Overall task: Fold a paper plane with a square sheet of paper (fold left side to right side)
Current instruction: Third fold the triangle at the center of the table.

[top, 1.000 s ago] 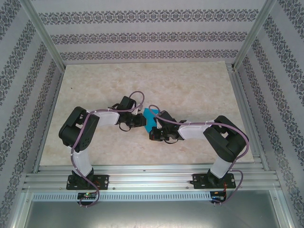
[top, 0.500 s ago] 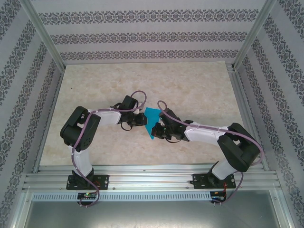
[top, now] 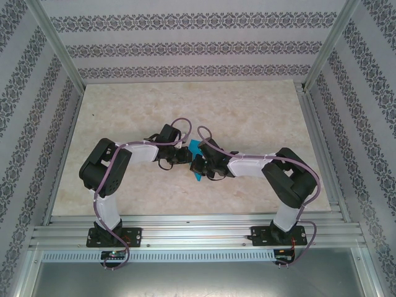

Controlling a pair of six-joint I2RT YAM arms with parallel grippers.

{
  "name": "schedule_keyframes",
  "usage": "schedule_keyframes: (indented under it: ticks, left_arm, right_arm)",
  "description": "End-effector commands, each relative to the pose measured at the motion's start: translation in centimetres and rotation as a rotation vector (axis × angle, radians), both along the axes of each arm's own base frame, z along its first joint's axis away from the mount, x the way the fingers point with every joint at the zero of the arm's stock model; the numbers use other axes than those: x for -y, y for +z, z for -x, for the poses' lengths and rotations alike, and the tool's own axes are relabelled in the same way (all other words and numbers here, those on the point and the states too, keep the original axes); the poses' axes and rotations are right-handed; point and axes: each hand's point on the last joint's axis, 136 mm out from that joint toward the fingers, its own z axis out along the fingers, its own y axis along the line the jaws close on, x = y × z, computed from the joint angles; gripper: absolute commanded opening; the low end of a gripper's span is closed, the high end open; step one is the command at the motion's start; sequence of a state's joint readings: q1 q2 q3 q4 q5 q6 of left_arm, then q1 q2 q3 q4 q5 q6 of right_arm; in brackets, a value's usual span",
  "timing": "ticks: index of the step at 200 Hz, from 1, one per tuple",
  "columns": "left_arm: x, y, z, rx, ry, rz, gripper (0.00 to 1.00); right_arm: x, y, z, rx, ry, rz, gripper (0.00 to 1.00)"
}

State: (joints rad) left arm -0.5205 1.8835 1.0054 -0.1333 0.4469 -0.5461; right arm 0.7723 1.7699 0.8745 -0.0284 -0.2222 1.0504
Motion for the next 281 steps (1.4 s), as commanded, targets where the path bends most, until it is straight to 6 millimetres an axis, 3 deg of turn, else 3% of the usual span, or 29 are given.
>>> schedule_keyframes:
  ticks: [1,48,156,200,243,273,281]
  left_arm:
    - [-0.7,-2.2,0.7,-0.030,-0.002,-0.080,0.17]
    - [-0.9,-2.3,0.6,-0.031,0.005,-0.091,0.17]
    - [-1.2,-2.7,0.5,-0.030,0.011,-0.124,0.17]
    - [-1.3,-2.6,0.5,-0.029,0.011,-0.122,0.17]
    - [-1.3,-1.8,0.4,-0.018,0.009,-0.119,0.17]
    - [-0.4,0.1,0.2,-0.002,-0.001,-0.065,0.20]
    - [-0.1,1.1,0.1,0.008,-0.004,-0.038,0.21]
  right_arm:
    - [-0.5,-0.3,-0.8,0.023,-0.029,0.008,0.00]
    - [1.1,-3.4,1.4,-0.058,-0.022,0.074,0.00]
    - [4.6,-5.1,8.4,-0.169,0.036,0.131,0.00]
    - [5.7,-5.8,9.9,-0.195,0.031,0.138,0.00]
    - [6.1,-4.4,10.1,-0.162,0.047,0.121,0.00]
    - [6.2,-1.1,8.6,-0.042,0.093,0.116,0.00]
    - [6.6,0.1,7.8,0.008,0.103,0.131,0.04]
